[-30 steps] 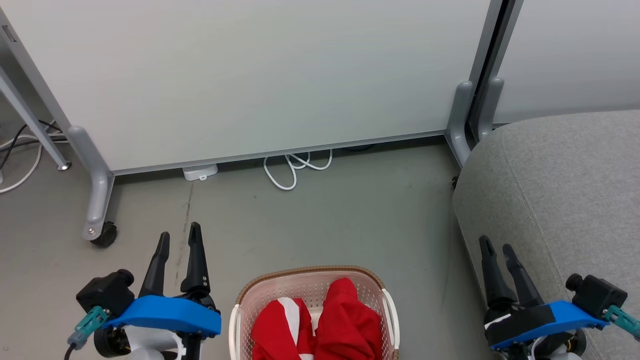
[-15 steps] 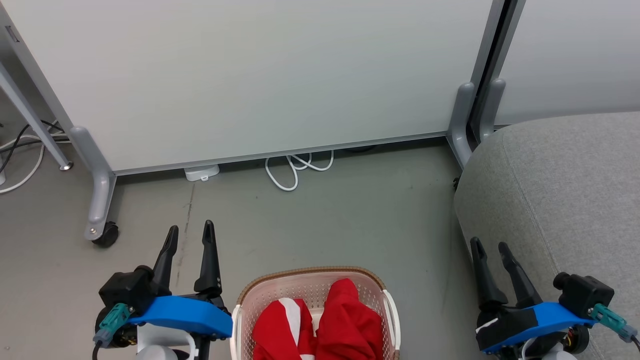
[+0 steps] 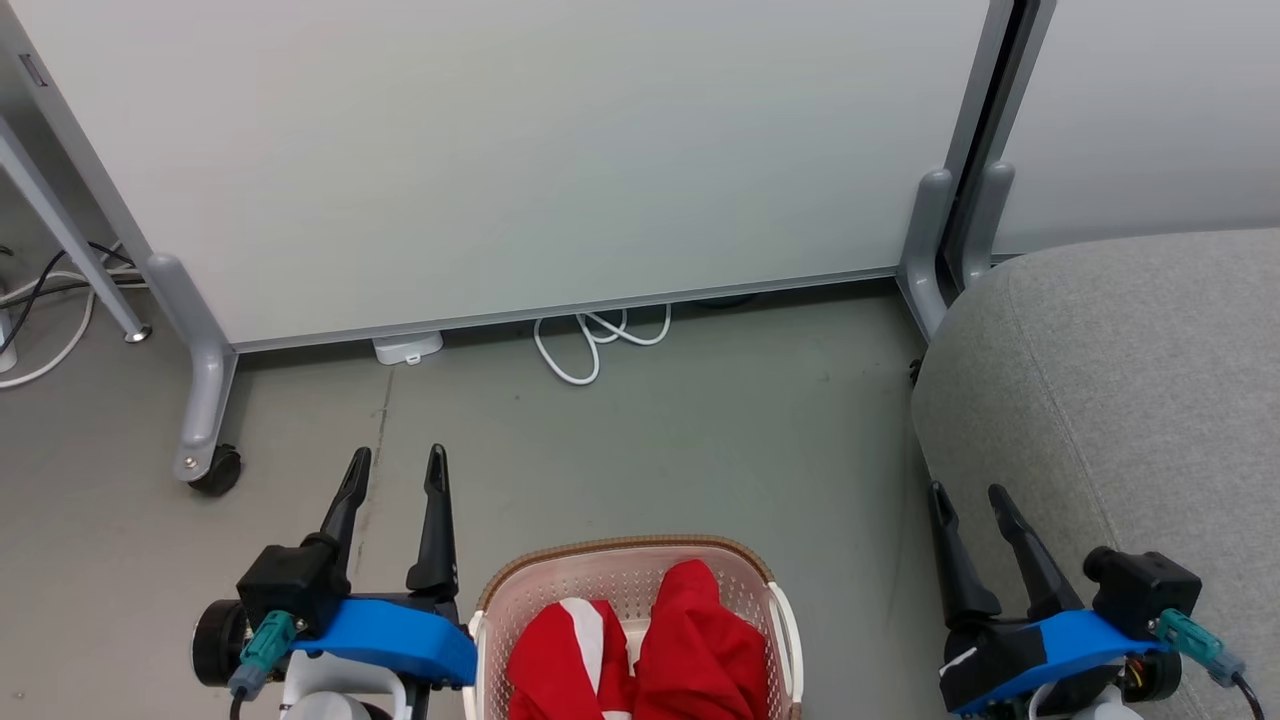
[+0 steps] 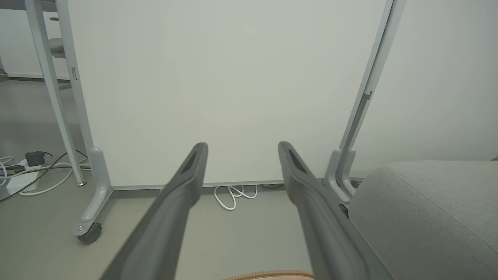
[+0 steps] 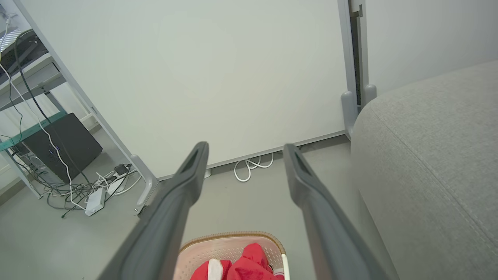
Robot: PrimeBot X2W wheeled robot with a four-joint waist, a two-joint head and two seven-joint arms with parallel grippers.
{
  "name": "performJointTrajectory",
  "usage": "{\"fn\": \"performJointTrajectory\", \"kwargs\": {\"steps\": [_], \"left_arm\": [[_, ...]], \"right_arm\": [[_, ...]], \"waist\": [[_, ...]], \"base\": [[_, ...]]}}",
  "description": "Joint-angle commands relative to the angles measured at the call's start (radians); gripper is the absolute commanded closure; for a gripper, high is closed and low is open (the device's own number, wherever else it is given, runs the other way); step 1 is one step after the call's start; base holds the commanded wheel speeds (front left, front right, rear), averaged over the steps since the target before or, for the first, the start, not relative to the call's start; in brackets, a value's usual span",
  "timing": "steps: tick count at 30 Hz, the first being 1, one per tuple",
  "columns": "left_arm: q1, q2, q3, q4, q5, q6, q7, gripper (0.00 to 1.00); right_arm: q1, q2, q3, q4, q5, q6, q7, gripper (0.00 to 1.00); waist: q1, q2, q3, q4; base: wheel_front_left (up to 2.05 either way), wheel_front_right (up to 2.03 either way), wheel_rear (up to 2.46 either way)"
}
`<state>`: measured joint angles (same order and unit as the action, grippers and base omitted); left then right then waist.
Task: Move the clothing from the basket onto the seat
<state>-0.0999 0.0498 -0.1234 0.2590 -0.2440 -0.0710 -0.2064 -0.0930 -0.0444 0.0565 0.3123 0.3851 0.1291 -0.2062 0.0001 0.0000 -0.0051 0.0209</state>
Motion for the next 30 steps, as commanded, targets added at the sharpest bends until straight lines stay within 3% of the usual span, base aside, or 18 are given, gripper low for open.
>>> {"fn": "performJointTrajectory", "kwargs": {"steps": [1, 30], "left_arm": [[-0.014, 0.003, -0.006, 0.000, 0.025, 0.003, -0.010, 0.00], [-0.012, 0.004, -0.036, 0.045, 0.216, -0.008, -0.060, 0.00]], "right_arm": [[-0.014, -0.008, 0.002, 0.000, -0.025, 0.002, -0.011, 0.00], [-0.017, -0.009, 0.022, 0.044, -0.220, 0.002, -0.061, 0.00]], "waist": [[-0.0001, 0.0000, -0.001, 0.001], [-0.0001, 0.0000, -0.006, 0.013]], "base": [[0.00, 0.00, 0.00], [0.00, 0.00, 0.00]]}}
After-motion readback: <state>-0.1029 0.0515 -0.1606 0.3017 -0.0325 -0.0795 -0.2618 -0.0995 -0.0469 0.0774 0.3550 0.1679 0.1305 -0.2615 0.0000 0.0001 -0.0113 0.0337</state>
